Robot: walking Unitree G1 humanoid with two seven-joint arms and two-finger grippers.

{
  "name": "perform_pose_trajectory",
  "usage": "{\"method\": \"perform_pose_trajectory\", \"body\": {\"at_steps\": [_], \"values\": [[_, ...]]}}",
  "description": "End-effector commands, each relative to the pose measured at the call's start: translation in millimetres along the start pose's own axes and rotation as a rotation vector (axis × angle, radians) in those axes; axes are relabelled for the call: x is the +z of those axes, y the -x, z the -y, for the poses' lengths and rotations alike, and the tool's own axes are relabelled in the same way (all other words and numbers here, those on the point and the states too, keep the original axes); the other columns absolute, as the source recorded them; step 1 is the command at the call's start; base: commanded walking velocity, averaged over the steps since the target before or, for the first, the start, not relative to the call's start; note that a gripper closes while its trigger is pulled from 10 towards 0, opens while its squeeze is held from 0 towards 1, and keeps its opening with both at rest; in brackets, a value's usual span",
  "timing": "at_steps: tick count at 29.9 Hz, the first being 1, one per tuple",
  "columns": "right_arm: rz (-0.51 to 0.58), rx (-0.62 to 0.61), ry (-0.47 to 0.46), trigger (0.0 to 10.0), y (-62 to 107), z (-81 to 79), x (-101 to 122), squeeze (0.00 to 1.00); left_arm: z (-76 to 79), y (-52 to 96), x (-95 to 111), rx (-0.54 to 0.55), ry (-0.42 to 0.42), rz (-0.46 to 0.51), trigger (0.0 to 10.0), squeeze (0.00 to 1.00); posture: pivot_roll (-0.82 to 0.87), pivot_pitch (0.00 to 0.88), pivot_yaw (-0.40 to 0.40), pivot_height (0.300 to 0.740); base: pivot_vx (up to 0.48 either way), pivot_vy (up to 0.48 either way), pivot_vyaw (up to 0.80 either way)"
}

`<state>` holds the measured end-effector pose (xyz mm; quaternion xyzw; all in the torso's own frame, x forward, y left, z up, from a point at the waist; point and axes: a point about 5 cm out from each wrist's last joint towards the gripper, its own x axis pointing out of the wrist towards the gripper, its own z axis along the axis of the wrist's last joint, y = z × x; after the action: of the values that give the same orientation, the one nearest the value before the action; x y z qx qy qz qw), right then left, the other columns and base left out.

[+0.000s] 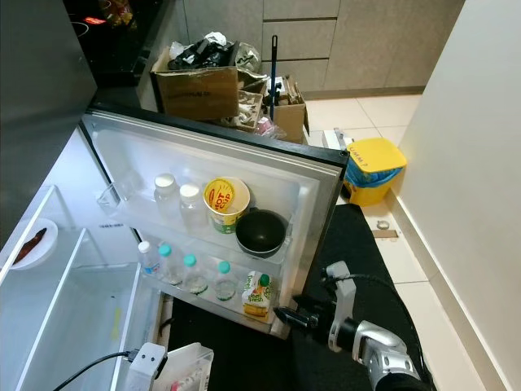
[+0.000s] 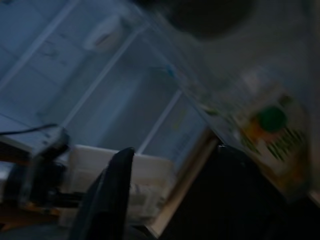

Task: Restocking fridge

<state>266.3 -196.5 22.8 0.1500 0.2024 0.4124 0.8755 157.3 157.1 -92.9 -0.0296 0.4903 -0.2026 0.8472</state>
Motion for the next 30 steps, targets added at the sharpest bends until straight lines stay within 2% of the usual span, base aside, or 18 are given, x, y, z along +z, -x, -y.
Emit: {"method": "perform_pose_trajectory", "body": {"at_steps": [1,3,6,7,8,9,20,23,24,26,27,29,30], "values": [[-0.007,0.057,0.002,0.0,-4.6,-5.3,1,0.00,6.7,0.1,-15,-0.023,0.011,-0.055,10.0,0.00,-0.11,0.060,0.008,0.740,0.000,0.000,0.00],[-0.037,0.103,0.047,0.0,-10.1,-9.0,5,0.00,6.8,-0.1,-14,-0.024,0.010,-0.053,10.0,0.00,-0.11,0.062,0.006,0.740,0.000,0.000,0.00],[-0.046,0.090,0.099,0.0,-14.7,-9.0,10,0.00,7.0,-0.4,-14,-0.025,0.011,-0.049,10.0,0.00,-0.11,0.062,0.006,0.740,0.000,0.000,0.00],[-0.040,0.063,0.126,8.6,-16.6,-7.1,15,0.00,7.1,-0.4,-14,-0.025,0.012,-0.049,10.0,0.00,-0.11,0.065,0.006,0.740,0.000,0.000,0.00],[-0.040,0.063,0.126,8.6,-16.6,-7.1,15,0.00,7.1,-0.4,-14,-0.025,0.012,-0.049,10.0,0.00,-0.11,0.065,0.006,0.740,0.000,0.000,0.00],[-0.035,-0.044,0.199,10.0,-19.6,0.6,26,0.00,7.3,-0.3,-14,-0.024,0.015,-0.049,10.0,0.00,-0.11,0.067,0.006,0.740,0.000,0.000,0.00],[0.062,-0.348,0.310,10.0,-12.9,23.7,66,0.00,7.5,0.4,-18,-0.022,0.022,-0.055,10.0,0.00,-0.10,0.071,0.005,0.740,0.000,0.000,0.00],[0.065,-0.527,0.374,10.0,0.5,37.7,79,0.00,7.5,0.7,-19,-0.020,0.023,-0.055,10.0,0.00,-0.10,0.073,0.005,0.740,0.000,0.000,0.00],[0.065,-0.527,0.374,10.0,0.5,37.7,79,0.00,7.5,0.7,-19,-0.020,0.023,-0.055,10.0,0.00,-0.10,0.073,0.005,0.740,0.000,0.000,0.00],[0.092,-0.664,0.384,10.0,12.9,47.9,87,0.00,7.6,0.8,-20,-0.020,0.023,-0.055,10.0,0.00,-0.10,0.073,0.006,0.740,0.000,0.000,0.00],[0.092,-0.664,0.384,10.0,12.9,47.9,87,0.00,7.6,0.8,-20,-0.020,0.023,-0.055,10.0,0.00,-0.10,0.073,0.006,0.740,0.000,0.000,0.00],[0.116,-0.810,0.408,10.0,28.9,57.6,96,0.00,7.9,0.8,-20,-0.020,0.022,-0.057,10.0,0.00,-0.10,0.075,0.010,0.740,0.000,0.000,0.00],[0.116,-0.810,0.408,10.0,28.9,57.6,96,0.00,7.9,0.8,-20,-0.020,0.022,-0.057,10.0,0.00,-0.10,0.075,0.010,0.740,0.000,0.000,0.00]]}}
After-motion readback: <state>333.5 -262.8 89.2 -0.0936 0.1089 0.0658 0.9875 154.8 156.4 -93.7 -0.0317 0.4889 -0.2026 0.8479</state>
